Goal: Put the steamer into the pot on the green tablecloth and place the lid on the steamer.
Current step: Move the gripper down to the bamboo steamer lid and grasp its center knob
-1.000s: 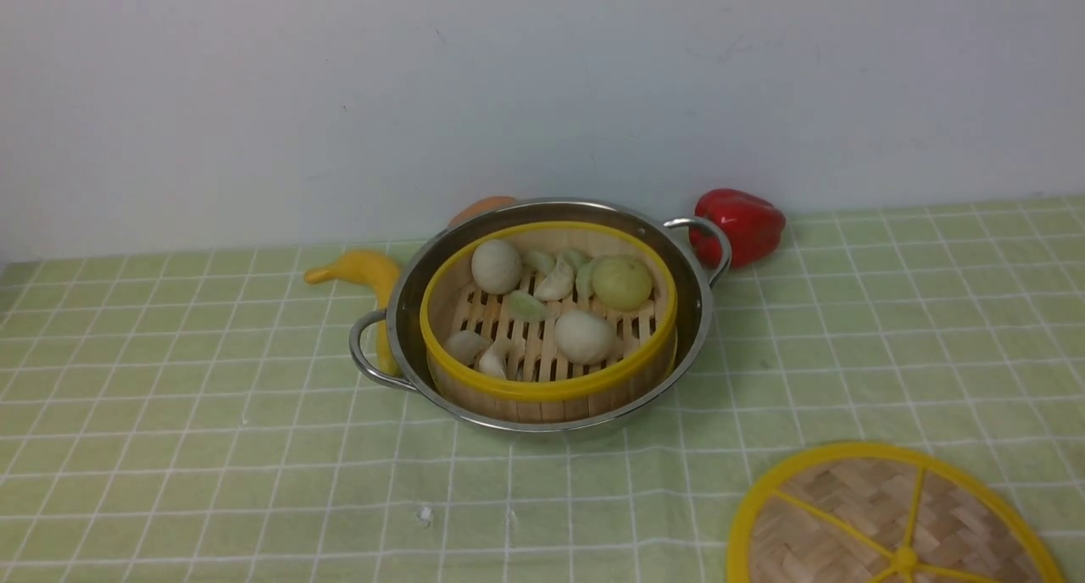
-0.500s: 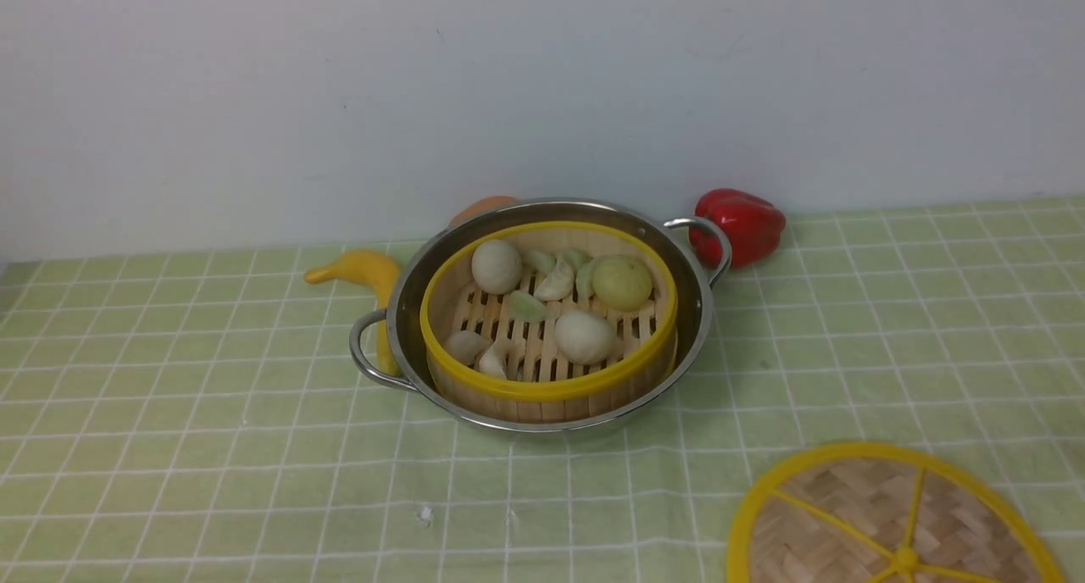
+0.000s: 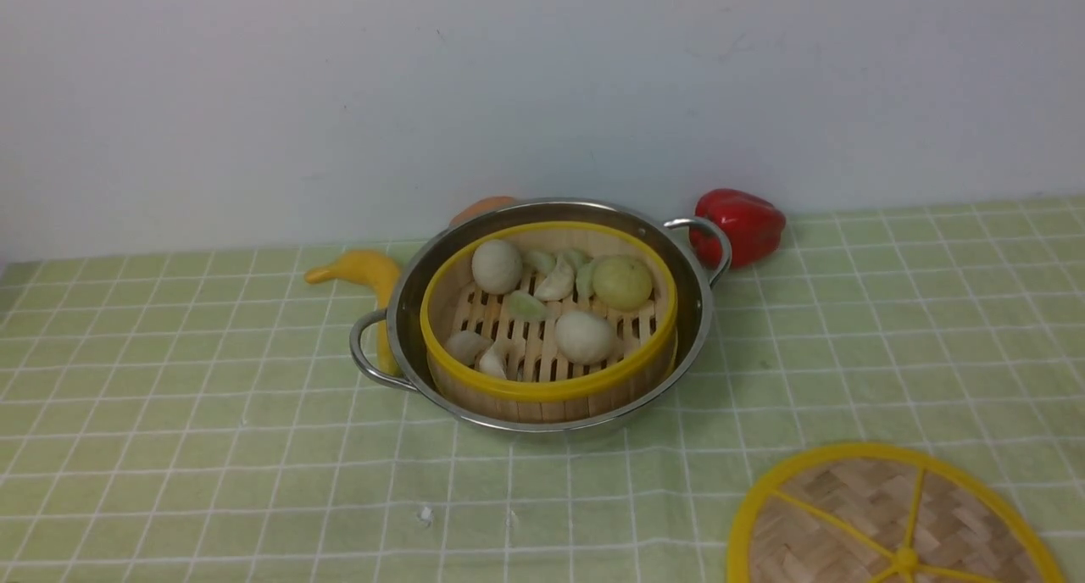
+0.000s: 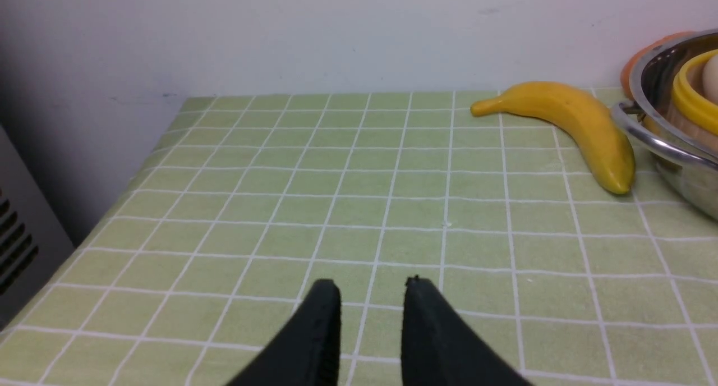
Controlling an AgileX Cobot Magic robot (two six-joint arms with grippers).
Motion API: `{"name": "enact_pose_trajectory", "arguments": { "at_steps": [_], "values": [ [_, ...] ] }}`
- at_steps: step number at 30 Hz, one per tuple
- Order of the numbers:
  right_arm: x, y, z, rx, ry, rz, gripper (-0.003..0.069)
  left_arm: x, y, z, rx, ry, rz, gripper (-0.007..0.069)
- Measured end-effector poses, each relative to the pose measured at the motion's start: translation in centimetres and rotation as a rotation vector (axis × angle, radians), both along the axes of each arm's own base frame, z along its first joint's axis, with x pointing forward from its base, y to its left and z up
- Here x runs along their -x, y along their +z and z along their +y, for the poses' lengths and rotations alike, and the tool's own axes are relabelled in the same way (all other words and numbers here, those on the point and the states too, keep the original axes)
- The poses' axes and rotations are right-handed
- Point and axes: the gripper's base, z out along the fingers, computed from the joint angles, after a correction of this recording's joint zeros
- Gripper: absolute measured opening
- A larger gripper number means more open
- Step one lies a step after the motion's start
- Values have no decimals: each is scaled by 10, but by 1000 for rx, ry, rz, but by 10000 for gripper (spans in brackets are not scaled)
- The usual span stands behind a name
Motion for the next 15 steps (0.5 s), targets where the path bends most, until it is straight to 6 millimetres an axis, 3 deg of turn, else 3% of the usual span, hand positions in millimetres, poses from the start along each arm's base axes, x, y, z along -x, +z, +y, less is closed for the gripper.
{"name": "enact_pose_trajectory", "arguments": {
  "at_steps": [4,8,11,15],
  "values": [
    [2,3,0,48,24,118,240,0,0,0,0,0,0,169],
    [-17,19,-1,192,61,210,240,0,0,0,0,0,0,171],
    [-56,23,3,362,192,299,240,0,0,0,0,0,0,181],
    [-101,12,14,474,426,383,240,0,0,0,0,0,0,186]
  ]
}}
